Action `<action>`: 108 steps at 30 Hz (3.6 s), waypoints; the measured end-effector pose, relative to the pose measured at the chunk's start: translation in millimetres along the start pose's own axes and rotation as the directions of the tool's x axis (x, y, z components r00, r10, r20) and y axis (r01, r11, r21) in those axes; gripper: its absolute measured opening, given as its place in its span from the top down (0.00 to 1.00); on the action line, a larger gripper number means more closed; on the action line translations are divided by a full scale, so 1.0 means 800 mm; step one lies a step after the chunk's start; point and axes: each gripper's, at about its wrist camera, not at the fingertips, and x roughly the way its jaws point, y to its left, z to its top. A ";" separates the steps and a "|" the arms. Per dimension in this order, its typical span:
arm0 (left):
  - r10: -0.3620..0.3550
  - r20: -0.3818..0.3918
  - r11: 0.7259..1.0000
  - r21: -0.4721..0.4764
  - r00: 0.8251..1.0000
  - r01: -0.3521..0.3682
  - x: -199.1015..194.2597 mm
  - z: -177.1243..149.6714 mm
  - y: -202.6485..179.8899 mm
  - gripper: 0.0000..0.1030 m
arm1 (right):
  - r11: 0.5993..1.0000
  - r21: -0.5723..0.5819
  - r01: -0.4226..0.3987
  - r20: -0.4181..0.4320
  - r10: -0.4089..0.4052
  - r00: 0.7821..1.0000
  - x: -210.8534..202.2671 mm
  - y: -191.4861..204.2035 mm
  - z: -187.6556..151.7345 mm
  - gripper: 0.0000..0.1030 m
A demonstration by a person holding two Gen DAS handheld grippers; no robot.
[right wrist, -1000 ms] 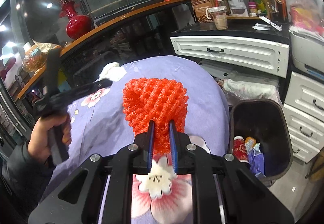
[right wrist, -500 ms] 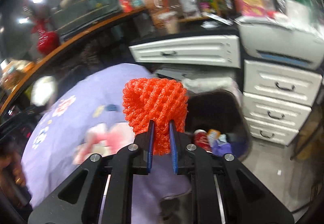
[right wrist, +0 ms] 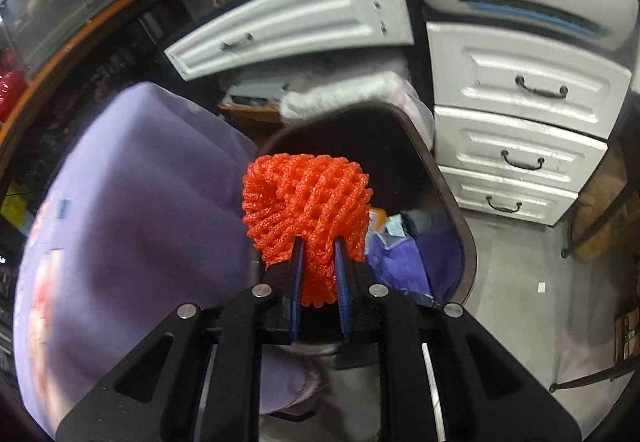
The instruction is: Collect trash
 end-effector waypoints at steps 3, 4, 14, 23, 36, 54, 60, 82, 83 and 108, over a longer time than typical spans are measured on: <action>-0.002 -0.011 1.000 0.014 1.000 0.002 0.009 -0.002 -0.007 0.84 | 1.000 -0.008 0.019 -0.017 -0.020 1.000 0.023 -0.005 -0.003 0.75; -0.004 -0.011 1.000 0.014 1.000 0.004 0.009 -0.002 -0.009 0.84 | 0.999 -0.017 0.048 -0.021 -0.048 0.999 0.031 -0.007 -0.004 0.70; -0.008 -0.061 0.998 0.062 0.998 0.012 0.050 0.000 -0.022 0.84 | 0.998 0.030 0.050 0.011 -0.051 0.999 0.003 -0.029 -0.017 0.46; -0.045 -0.133 0.994 0.097 0.990 0.058 0.104 0.006 -0.052 0.84 | 0.997 0.041 0.069 0.091 -0.072 0.993 -0.090 -0.061 -0.034 0.43; -0.029 -0.260 0.995 0.084 0.965 0.052 0.193 0.009 -0.063 0.84 | 0.992 0.038 0.123 0.172 -0.128 0.977 -0.184 -0.099 -0.088 0.32; 0.044 -0.343 0.995 0.100 0.938 -0.011 0.252 -0.003 -0.074 0.27 | 0.992 0.078 0.095 0.277 -0.113 0.954 -0.256 -0.094 -0.108 0.28; -0.009 -0.213 0.993 0.115 0.977 0.035 0.183 0.011 -0.090 0.15 | 0.990 0.086 0.114 0.284 -0.135 0.949 -0.268 -0.096 -0.111 0.26; 0.006 0.096 0.994 0.104 0.995 -0.016 -0.059 -0.001 -0.033 0.05 | 0.991 -0.009 0.130 0.342 -0.119 0.932 -0.323 -0.004 -0.134 0.13; 0.016 0.103 0.994 0.103 0.995 -0.027 -0.069 -0.005 -0.029 0.05 | 0.992 -0.017 0.127 0.348 -0.113 0.931 -0.327 0.005 -0.134 0.12; 0.394 0.317 0.914 -0.032 0.863 -0.405 -0.372 -0.146 -0.009 0.05 | 0.916 -0.286 0.282 0.642 -0.035 0.766 -0.520 0.247 -0.333 0.05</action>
